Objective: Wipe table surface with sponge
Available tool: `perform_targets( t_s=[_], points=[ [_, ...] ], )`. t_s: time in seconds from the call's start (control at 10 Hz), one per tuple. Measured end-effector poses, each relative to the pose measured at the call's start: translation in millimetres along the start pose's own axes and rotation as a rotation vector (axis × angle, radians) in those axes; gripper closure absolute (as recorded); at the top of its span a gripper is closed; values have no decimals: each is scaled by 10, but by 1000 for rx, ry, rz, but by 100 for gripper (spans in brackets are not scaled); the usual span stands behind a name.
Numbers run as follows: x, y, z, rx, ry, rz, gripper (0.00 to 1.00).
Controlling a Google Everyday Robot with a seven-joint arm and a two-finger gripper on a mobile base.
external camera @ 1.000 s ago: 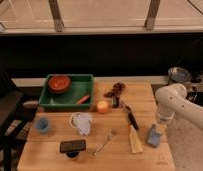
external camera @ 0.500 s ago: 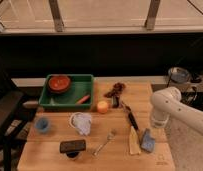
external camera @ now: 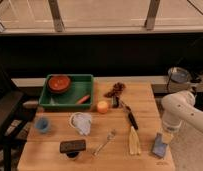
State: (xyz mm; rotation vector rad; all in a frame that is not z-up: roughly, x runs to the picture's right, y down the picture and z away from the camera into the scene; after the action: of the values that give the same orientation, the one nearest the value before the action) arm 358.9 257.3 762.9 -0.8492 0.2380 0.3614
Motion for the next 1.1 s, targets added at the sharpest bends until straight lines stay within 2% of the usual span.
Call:
perform_targets(
  t_s=[0.2,0.4,0.6,0.7,0.9,1.1],
  points=[
    [-103,-271,-80,14,3,6,100],
    [-347,-383,-124,24,1,-17,100],
    [-596,-269,-104,17,-12,-54,100],
    [-646,-146,-78,8,-21,-72,100],
    [-559,79,-29,-14,-35,-84,100],
    [-372,247,2,-23,-23,-78,100]
  ],
)
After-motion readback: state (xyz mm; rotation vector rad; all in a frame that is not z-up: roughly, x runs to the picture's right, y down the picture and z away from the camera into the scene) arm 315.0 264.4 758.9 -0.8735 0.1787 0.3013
